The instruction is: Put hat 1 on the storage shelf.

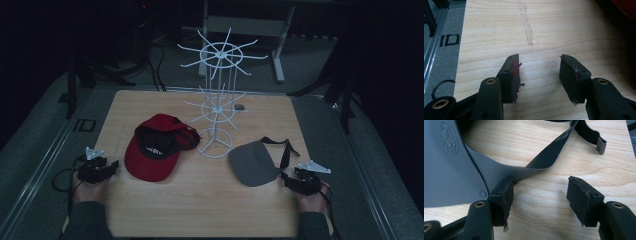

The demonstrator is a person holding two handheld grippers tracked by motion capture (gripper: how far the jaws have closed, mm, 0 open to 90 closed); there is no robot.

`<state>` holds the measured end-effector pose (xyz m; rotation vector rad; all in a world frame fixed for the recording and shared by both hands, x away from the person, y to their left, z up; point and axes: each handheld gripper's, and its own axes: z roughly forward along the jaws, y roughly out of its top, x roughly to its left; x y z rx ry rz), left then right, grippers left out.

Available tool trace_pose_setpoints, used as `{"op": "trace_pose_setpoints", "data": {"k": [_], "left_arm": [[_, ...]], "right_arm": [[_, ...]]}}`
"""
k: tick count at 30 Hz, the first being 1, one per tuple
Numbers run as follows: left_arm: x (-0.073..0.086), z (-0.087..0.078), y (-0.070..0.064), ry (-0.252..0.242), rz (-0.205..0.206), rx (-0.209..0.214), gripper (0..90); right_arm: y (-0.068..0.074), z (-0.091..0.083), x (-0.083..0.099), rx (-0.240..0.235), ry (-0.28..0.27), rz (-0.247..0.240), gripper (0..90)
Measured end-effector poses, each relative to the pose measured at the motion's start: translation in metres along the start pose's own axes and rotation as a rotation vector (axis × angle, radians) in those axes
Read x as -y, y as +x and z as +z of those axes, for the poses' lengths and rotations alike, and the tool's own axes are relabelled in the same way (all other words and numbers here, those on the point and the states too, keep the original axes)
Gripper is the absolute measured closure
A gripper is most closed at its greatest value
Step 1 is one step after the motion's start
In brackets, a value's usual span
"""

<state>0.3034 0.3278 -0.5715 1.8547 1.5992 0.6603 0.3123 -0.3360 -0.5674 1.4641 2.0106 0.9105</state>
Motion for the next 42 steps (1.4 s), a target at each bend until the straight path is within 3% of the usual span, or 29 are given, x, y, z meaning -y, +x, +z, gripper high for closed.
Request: {"op": "trace_pose_setpoints", "data": {"k": [10,16,21,24,27,30,32,38,40,42], "left_arm": [[0.000,-0.004,-0.001,0.018,0.009,-0.013,60.5],[-0.003,-0.012,-0.003,-0.037,0.003,0.016,75.2],[-0.009,-0.022,-0.007,-0.114,-0.004,0.072,88.8],[-0.014,-0.026,-0.010,-0.155,-0.016,0.110,86.9],[-0.018,-0.032,-0.014,-0.184,-0.002,0.139,77.3],[-0.019,-0.034,-0.016,-0.194,0.000,0.149,72.4],[-0.021,-0.036,-0.017,-0.202,0.004,0.178,69.7],[-0.023,-0.032,-0.021,-0.149,0.028,0.237,65.6],[-0.024,-0.032,-0.022,-0.139,0.035,0.238,65.6],[-0.024,-0.028,-0.024,-0.093,0.054,0.267,65.5]], "right_arm": [[0.000,0.000,0.000,-0.001,0.000,-0.004,37.6],[0.000,0.000,0.000,-0.001,0.000,-0.004,37.5],[0.000,0.000,0.000,-0.001,0.000,-0.004,37.6],[0.000,0.000,0.000,-0.001,0.000,-0.005,37.5],[0.000,0.000,0.000,-0.001,0.000,-0.005,37.5],[0.000,0.000,0.000,-0.001,0.000,-0.005,37.4],[0.000,0.000,0.000,-0.001,0.000,-0.005,37.3],[0.000,0.000,0.000,-0.002,0.000,-0.005,37.1],[0.000,0.000,0.000,-0.002,0.000,-0.005,37.1],[0.000,0.000,0.000,-0.005,0.002,-0.006,36.3]]}}
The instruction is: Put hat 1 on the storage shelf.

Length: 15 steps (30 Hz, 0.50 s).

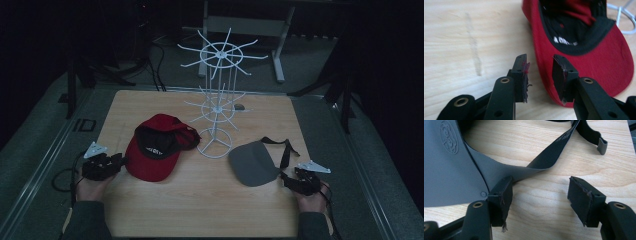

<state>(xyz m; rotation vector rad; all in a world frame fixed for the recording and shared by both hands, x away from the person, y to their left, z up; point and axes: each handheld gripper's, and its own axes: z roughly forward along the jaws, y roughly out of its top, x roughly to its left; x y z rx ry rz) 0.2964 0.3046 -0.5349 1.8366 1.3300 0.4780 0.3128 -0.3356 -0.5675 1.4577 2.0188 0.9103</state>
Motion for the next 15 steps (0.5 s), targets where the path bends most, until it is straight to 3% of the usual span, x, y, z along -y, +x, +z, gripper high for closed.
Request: {"op": "trace_pose_setpoints", "data": {"k": [10,15], "left_arm": [[0.000,0.008,-0.003,0.053,0.017,0.028,65.6],[0.000,0.011,-0.009,0.088,0.049,0.062,65.3]], "right_arm": [[0.000,0.000,0.000,-0.002,0.001,-0.001,35.8],[0.000,0.000,0.000,-0.002,0.001,-0.002,35.6]]}}
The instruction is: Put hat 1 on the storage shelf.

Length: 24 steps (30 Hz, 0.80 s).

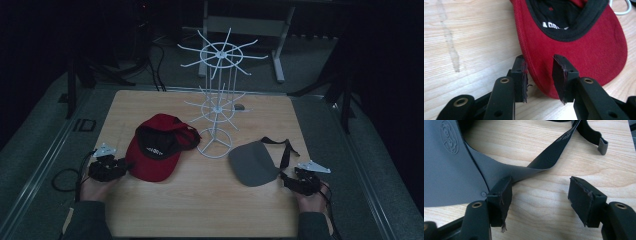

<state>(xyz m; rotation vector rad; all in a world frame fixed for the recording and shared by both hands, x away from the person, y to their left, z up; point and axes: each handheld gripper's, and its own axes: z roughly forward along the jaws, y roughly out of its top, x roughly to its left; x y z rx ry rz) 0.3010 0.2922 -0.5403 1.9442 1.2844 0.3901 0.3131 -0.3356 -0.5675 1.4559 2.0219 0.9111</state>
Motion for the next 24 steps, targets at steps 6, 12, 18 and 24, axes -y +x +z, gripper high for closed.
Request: {"op": "trace_pose_setpoints", "data": {"k": [6,12,18,24], "left_arm": [[-0.002,0.006,-0.007,0.040,0.027,0.054,63.1],[-0.005,0.016,-0.010,0.069,0.039,0.089,61.3],[-0.008,0.027,-0.019,0.093,0.057,0.140,59.7],[-0.010,0.034,-0.027,0.113,0.075,0.179,57.9]], "right_arm": [[0.000,0.000,0.000,0.000,0.001,-0.002,35.4],[0.000,0.000,0.000,-0.001,0.001,-0.002,35.3],[0.000,0.000,0.000,-0.001,0.001,-0.002,35.3],[0.000,0.000,0.000,-0.001,0.001,-0.003,35.2]]}}
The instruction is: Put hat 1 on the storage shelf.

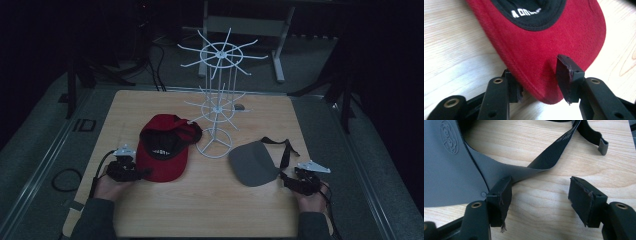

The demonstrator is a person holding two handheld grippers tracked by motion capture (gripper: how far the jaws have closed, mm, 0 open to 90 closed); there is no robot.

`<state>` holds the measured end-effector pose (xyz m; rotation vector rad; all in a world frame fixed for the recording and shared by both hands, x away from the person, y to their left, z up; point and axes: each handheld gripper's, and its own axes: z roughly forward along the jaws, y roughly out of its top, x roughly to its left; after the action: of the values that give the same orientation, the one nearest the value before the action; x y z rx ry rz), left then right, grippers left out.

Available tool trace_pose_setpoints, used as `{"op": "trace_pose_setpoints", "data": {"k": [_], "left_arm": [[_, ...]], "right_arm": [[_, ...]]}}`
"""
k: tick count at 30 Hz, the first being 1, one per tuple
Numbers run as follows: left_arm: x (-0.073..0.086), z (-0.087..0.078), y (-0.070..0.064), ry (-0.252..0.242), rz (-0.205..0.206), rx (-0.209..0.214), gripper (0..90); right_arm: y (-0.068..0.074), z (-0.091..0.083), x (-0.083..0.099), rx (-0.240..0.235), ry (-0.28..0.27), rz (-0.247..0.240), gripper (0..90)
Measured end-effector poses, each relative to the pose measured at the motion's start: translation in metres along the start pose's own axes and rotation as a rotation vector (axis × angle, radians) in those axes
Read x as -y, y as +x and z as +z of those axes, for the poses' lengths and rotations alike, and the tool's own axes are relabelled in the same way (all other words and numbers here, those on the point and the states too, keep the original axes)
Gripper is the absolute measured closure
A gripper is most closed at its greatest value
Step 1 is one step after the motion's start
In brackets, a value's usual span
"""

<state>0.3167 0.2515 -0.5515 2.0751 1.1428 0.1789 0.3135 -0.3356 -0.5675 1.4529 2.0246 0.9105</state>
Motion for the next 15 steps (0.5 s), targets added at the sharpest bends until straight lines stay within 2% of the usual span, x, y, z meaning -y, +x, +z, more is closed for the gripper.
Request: {"op": "trace_pose_setpoints", "data": {"k": [3,7,15], "left_arm": [[-0.002,0.002,-0.005,0.003,0.015,-0.002,58.4],[-0.002,0.001,-0.008,-0.001,0.021,0.001,65.2],[0.002,-0.002,-0.011,-0.028,-0.012,0.012,71.0]], "right_arm": [[0.000,0.000,0.000,0.000,0.001,-0.001,35.0],[0.000,0.000,0.000,0.000,0.001,-0.001,34.9],[0.000,0.000,0.000,-0.001,0.001,-0.002,34.8]]}}
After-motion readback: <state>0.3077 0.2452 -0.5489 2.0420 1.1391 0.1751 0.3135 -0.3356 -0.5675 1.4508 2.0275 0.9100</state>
